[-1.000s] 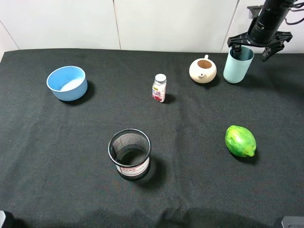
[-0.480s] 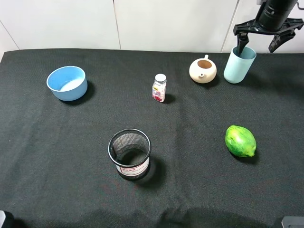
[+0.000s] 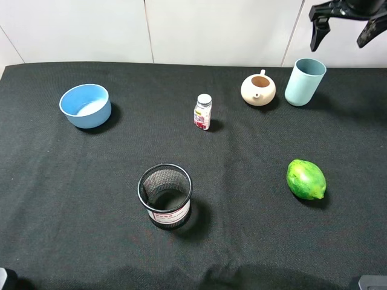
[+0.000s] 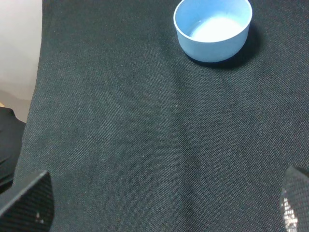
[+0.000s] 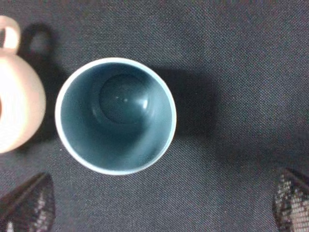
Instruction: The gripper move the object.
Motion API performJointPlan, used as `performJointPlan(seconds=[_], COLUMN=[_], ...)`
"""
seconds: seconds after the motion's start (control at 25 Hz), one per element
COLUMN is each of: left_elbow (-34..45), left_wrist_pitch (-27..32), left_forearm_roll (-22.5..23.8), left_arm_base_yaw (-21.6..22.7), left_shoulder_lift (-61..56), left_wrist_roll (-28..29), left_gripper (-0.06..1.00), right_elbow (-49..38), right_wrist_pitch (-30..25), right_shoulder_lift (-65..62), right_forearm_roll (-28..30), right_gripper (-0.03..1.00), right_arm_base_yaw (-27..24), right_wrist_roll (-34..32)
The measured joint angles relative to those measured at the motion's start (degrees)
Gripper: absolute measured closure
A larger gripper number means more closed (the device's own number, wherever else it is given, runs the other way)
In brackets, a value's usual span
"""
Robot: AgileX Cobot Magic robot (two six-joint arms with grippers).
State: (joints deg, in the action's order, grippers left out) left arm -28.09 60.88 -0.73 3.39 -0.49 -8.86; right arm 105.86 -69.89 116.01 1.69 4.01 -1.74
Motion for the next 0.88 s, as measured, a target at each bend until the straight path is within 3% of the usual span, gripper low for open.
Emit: performJointPlan(seconds=[0.44, 0.88], left_elbow=[0.0, 0.0], left_wrist_pitch=[0.0, 0.0], left_forearm_roll=[0.0, 0.0], left_arm_base_yaw=[0.0, 0.0], left_shoulder_lift=[0.0, 0.0], left_wrist_roll=[0.0, 0.0], left_gripper=[-0.05, -0.05], right_elbow=[-0.64, -11.1], right_wrist_pitch=[-0.14, -0.14], right_shoulder_lift=[-9.39, -21.81], right_forearm_roll=[-5.36, -5.37], right_gripper=[0.27, 0.27], right_arm_base_yaw=[0.0, 0.0], right_wrist_roll=[3.02, 4.14])
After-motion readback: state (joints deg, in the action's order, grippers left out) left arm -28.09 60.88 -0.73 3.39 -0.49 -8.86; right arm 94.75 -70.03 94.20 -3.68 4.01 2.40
